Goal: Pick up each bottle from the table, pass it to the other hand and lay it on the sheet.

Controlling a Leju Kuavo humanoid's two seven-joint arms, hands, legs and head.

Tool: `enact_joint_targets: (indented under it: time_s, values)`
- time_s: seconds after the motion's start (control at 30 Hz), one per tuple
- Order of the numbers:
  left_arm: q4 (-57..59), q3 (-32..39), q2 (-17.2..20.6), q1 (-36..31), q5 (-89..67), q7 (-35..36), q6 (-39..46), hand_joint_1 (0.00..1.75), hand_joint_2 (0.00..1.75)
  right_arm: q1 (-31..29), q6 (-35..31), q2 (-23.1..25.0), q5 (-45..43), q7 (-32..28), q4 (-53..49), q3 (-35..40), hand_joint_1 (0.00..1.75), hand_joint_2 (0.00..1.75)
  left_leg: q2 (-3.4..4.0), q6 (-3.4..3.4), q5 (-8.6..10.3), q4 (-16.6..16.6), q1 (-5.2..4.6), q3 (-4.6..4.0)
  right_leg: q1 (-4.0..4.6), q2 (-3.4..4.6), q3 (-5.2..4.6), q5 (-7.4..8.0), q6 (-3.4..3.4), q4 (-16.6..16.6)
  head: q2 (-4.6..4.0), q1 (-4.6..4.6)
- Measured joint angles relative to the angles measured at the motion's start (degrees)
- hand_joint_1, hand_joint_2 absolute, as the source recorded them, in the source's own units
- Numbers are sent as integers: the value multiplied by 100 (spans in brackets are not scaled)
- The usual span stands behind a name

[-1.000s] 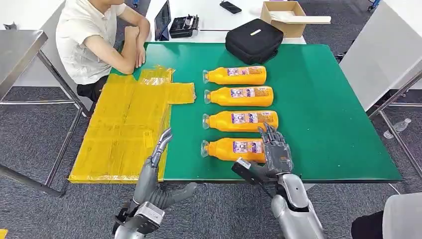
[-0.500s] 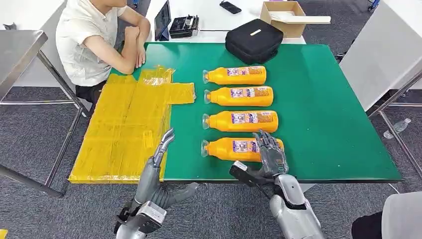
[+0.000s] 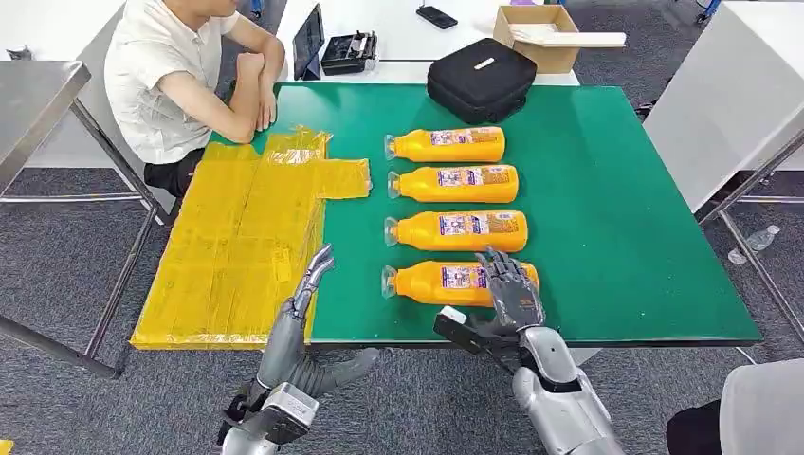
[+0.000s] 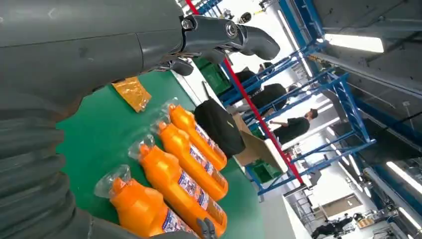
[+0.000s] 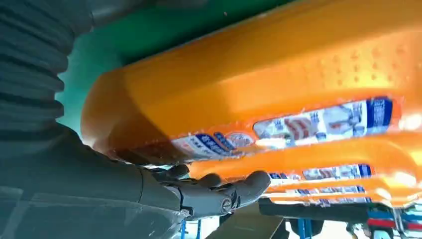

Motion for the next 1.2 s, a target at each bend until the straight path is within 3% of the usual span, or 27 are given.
enact_joint_targets:
  time_s: [0.37,0.73,0.93,1.2]
  values:
    - [0,13,0,2,-42,-44,4,0,175,-490,354,-50,419,635,426,46,175,175,-10,3,3,0,-1,14,-1,-2,20,2,2,-2,0,0]
    - [0,22,0,4,-101,-68,2,0,175,-828,605,-79,708,802,796,44,175,175,-14,3,2,0,-1,32,-1,-2,38,2,2,-3,0,0]
    - [2,22,0,2,-81,-103,-61,0,175,-929,614,-151,90,201,977,-118,175,175,-6,4,-1,0,-1,53,-1,-1,54,1,2,-8,0,2]
    - [5,22,0,1,-6,-107,-83,0,175,-963,636,-188,-193,-66,1071,-232,175,175,-9,10,-8,0,-1,77,0,-1,23,-4,3,-12,0,2]
